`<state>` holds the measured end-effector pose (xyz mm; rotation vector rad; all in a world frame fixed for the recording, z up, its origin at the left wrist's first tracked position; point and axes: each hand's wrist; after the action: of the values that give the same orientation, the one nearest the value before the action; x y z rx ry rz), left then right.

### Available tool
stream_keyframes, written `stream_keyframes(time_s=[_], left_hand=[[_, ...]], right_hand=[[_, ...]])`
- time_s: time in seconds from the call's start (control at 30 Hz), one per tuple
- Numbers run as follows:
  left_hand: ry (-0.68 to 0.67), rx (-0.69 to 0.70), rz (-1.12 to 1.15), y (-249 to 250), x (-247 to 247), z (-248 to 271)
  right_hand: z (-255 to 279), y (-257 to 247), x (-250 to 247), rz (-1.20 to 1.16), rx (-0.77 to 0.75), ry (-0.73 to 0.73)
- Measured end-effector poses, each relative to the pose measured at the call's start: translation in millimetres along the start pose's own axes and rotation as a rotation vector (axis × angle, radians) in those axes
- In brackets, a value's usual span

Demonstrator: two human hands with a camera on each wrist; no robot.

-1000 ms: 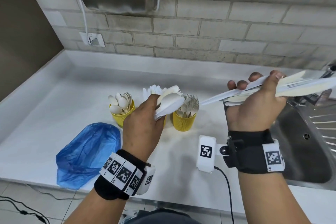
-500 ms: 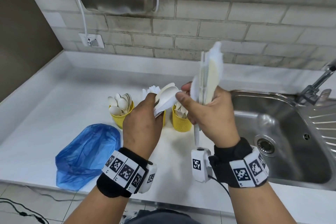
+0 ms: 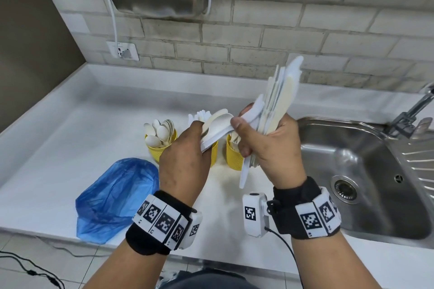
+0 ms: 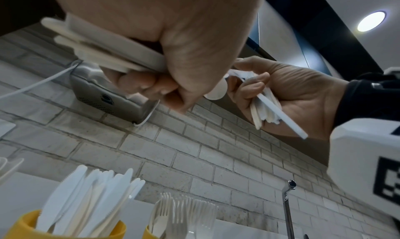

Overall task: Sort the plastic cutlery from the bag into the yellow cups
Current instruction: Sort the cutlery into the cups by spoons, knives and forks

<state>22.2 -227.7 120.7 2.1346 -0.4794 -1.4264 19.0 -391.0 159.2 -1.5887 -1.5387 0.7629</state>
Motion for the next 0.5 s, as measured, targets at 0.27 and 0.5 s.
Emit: stream_keyframes(time_s=[0.27, 0.5], left_hand=[[0.008, 0.008, -0.007, -5.5, 0.8, -1.1], [0.007, 0.145, 0.088, -10.4, 2.2, -0.1]], right_hand=[[-6.8, -2.2, -2.0, -0.28, -0.006, 0.206], [-22.2, -13.6, -24.2, -0.592, 0.067, 0.538]])
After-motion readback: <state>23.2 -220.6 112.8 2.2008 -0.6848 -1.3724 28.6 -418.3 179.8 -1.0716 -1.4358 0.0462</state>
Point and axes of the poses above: each hand's wrist, its own z-axis away from the middle knuckle, its own x-axis out of the palm, y = z × x, and after that the axes turned 13 degrees about -x, right-handed
